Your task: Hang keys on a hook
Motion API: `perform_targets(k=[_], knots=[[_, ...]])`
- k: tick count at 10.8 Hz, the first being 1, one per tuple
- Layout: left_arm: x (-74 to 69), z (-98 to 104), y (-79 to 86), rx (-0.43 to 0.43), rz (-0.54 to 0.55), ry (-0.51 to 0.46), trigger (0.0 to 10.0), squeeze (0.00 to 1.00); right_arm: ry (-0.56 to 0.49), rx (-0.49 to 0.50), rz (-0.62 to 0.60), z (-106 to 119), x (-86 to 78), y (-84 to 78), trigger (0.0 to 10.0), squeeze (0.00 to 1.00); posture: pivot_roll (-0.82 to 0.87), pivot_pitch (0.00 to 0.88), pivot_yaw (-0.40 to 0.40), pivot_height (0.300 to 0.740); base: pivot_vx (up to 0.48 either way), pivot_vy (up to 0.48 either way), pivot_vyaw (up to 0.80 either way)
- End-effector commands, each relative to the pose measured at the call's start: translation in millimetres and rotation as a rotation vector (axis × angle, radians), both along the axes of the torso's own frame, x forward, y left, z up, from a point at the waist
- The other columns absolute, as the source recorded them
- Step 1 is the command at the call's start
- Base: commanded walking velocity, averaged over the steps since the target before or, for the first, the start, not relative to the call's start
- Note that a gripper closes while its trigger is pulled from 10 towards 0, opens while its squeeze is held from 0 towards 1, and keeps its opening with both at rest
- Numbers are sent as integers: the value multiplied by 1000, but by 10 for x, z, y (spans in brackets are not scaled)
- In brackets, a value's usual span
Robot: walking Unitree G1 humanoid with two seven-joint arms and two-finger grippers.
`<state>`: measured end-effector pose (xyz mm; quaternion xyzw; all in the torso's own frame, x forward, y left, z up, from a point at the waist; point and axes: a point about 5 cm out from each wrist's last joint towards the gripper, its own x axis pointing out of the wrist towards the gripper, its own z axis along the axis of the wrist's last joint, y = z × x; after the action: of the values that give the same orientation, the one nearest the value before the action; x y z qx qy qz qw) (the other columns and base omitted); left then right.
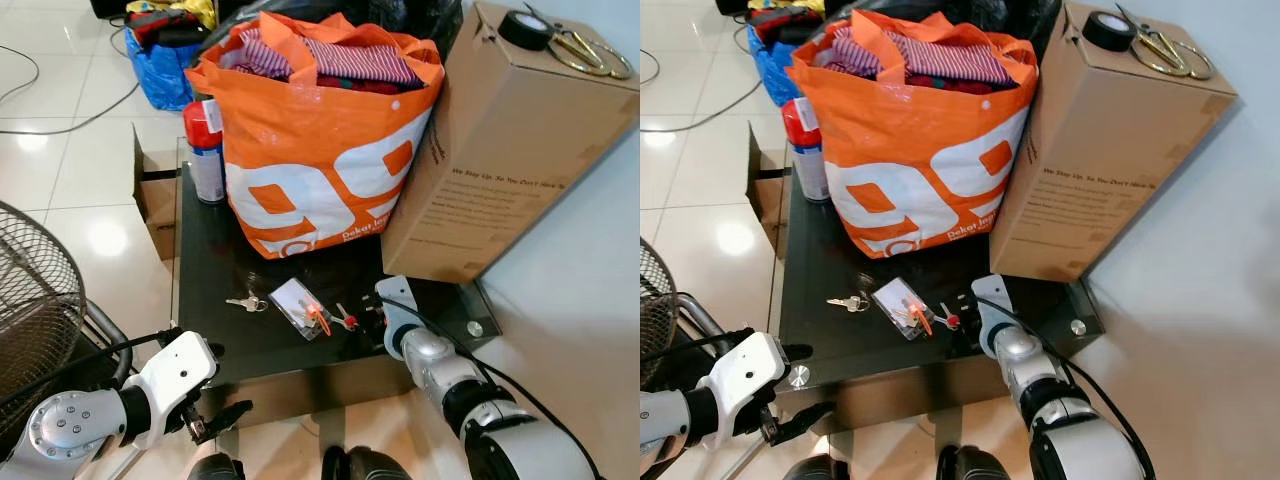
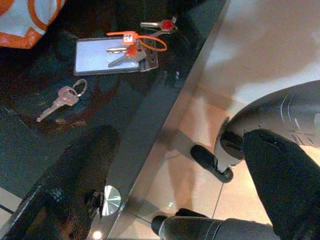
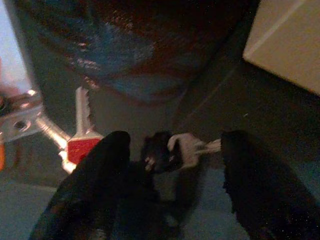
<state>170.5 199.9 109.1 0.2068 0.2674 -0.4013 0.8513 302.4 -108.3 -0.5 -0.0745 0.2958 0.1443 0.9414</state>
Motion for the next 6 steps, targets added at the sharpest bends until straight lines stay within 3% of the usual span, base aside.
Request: perform_targets(k=[1, 6], knots=[[-31, 30, -26, -11, -10, -1, 10000, 0, 26, -20, -23, -36, -21, -58, 0, 0, 159, 154, -158, 740, 0, 0, 0], [-22, 28, -58, -17, -21, 6, 10000, 0, 55, -16, -22, -87, -68, -83, 0, 0, 156, 148, -153, 740, 0, 0, 0]])
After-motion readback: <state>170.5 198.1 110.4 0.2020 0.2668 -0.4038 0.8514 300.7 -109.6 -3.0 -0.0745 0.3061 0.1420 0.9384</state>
